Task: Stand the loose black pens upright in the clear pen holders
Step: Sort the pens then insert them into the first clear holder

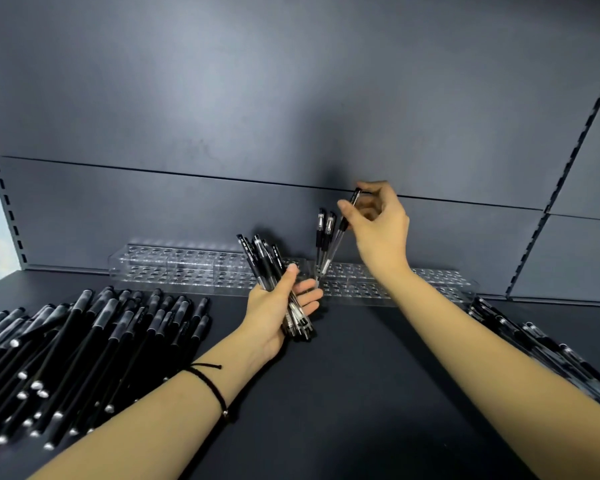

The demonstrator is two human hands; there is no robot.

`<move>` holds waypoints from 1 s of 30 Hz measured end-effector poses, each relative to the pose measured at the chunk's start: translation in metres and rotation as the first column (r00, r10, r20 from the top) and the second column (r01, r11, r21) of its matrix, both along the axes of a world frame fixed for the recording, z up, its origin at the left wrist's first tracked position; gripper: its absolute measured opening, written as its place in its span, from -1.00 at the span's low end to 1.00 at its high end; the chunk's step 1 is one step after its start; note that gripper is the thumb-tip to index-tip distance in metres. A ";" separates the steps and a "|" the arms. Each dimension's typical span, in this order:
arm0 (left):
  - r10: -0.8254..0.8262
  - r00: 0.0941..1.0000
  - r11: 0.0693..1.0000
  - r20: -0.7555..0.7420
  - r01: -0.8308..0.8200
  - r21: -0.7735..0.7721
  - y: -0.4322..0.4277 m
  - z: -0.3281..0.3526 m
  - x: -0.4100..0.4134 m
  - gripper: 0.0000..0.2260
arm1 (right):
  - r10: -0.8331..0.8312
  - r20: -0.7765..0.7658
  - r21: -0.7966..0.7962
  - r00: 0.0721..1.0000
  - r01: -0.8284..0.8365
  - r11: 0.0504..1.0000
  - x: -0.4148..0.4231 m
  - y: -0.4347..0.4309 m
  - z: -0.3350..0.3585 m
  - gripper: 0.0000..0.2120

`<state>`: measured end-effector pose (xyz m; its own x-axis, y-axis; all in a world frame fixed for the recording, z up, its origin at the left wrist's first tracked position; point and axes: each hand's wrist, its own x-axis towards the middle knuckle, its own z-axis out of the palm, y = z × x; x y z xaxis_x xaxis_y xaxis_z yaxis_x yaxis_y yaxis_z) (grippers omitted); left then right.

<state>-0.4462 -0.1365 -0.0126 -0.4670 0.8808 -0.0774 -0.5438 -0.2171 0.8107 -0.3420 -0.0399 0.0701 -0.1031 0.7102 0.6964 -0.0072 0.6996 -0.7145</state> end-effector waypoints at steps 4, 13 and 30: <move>-0.027 0.994 0.999 -0.104 0.023 -0.041 -0.002 0.000 0.002 -0.76 | 0.022 0.022 0.048 1.000 -0.023 0.999 0.001 0.009 -0.002 -0.76; -0.067 0.982 0.997 -0.177 0.060 -0.042 -0.002 0.001 0.002 -0.66 | 0.145 0.226 0.031 0.963 -0.156 0.987 0.001 0.017 -0.021 -0.66; -0.148 0.972 0.986 -0.180 0.159 0.048 -0.011 0.005 0.005 -0.78 | 0.294 0.345 -0.182 0.891 -0.244 0.953 0.005 -0.020 -0.020 -0.83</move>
